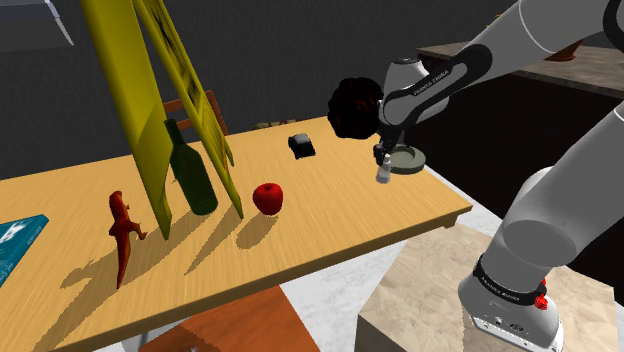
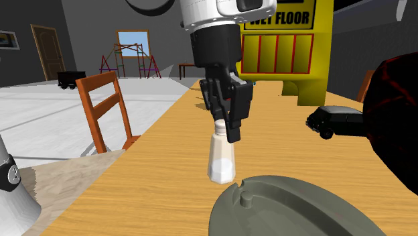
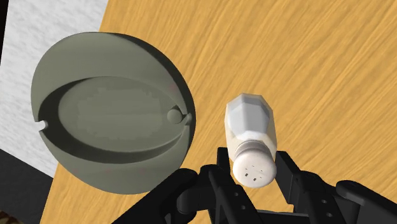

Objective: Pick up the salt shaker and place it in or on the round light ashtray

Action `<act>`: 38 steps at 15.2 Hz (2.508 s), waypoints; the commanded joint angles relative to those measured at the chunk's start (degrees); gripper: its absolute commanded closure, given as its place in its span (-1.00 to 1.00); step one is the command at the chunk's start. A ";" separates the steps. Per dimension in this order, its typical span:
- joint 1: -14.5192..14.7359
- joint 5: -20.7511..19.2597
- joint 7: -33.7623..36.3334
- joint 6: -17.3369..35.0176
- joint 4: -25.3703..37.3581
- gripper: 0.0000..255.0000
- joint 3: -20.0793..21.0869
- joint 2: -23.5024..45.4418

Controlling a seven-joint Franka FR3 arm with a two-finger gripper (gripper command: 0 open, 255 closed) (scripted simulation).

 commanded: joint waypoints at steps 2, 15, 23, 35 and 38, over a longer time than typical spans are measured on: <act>-0.03 -0.07 0.05 -0.92 0.31 1.00 0.10 -0.56; -0.11 -0.17 0.15 -12.34 5.92 1.00 1.32 -6.43; -0.73 0.15 -2.97 -17.45 11.29 1.00 -0.30 -6.45; -3.32 5.13 -19.30 -20.14 26.60 1.00 -10.67 5.62; -3.35 5.38 -19.51 -17.82 24.87 1.00 -10.87 6.27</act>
